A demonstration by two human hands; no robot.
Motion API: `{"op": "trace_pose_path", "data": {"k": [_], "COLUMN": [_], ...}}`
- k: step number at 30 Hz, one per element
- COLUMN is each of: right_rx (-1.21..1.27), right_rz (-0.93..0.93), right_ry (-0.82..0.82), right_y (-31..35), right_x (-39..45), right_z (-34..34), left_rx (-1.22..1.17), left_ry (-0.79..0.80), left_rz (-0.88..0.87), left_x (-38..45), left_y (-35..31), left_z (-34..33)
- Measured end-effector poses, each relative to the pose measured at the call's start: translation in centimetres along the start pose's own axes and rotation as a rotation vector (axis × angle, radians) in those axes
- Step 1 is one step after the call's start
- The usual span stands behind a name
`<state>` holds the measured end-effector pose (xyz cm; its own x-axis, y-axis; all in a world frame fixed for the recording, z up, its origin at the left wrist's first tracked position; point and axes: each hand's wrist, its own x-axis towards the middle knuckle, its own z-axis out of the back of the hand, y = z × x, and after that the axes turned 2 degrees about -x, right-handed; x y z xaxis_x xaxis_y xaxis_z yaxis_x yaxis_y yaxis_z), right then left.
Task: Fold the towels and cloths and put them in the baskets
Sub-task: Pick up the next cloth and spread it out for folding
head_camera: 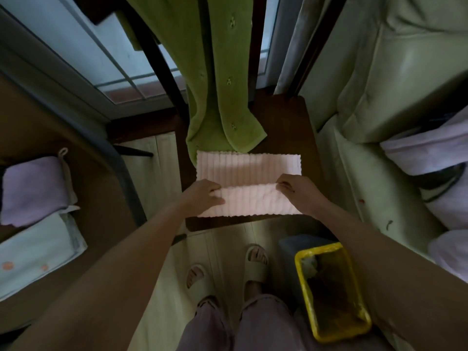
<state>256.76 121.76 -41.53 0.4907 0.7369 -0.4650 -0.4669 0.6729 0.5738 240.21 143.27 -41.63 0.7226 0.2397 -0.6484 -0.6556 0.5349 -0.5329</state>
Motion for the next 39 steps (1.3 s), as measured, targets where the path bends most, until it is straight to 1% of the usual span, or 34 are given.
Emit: {"op": "trace_pose_path", "data": {"k": [3,6,9,11,16,23,27,28,29,31,32,33,34,35,36,39], "right_rx": [-0.026,-0.052,-0.087,-0.129,-0.225,-0.348,-0.403,-0.404,-0.401,-0.409,-0.392,-0.365,-0.348,-0.332,-0.318,-0.394], "right_rz": [-0.019,-0.055,-0.063,-0.034,0.016,0.004,-0.054,-0.072,-0.084,-0.086,-0.072,-0.039,0.001,0.041,0.079,0.147], "right_ry": [-0.080,-0.156,-0.213,-0.228,-0.166,-0.227,-0.223,-0.237,-0.285,-0.473,-0.561,-0.609,-0.605,-0.563,-0.504,-0.344], "right_y": [-0.5,-1.1,-1.5,-1.7,-1.8,-1.7,-1.5,-1.4,-1.2,-0.9,-0.8,-0.6,-0.4,-0.1,0.2,-0.1], "right_x": [1.4,3.5,5.3,6.4,8.1,9.2,10.3,10.5,10.4,9.6,8.8,8.0,7.3,7.0,7.1,9.3], "right_z": [0.5,0.5,0.7,0.6,-0.3,0.0,-0.1,-0.2,-0.5,-1.4,-2.3,-3.4,-4.7,-6.1,-7.3,-9.1], "left_rx": [-0.041,0.015,-0.016,-0.020,0.059,0.086,0.162,0.177,0.189,0.238,0.251,0.242,0.220,0.207,0.221,0.426], "left_ry": [-0.165,-0.318,-0.408,-0.428,-0.458,-0.495,-0.473,-0.489,-0.538,-0.743,-0.836,-0.873,-0.837,-0.770,-0.696,-0.556], "left_rz": [0.027,-0.007,-0.023,-0.010,0.031,0.061,0.113,0.113,0.097,0.005,-0.073,-0.168,-0.257,-0.318,-0.335,-0.255], "left_x": [1.4,3.3,5.7,6.9,8.0,9.2,9.6,9.5,9.2,8.2,7.4,6.9,6.5,6.6,7.1,9.5], "left_y": [-0.8,-0.9,-0.8,-0.9,-0.5,0.2,-0.2,-0.5,-0.7,-0.8,-0.9,-0.7,-0.6,-0.4,-0.1,1.1], "left_z": [1.1,1.5,1.5,1.4,0.4,0.3,0.6,0.7,0.6,-0.1,-0.9,-2.1,-3.3,-4.4,-5.3,-6.0]}}
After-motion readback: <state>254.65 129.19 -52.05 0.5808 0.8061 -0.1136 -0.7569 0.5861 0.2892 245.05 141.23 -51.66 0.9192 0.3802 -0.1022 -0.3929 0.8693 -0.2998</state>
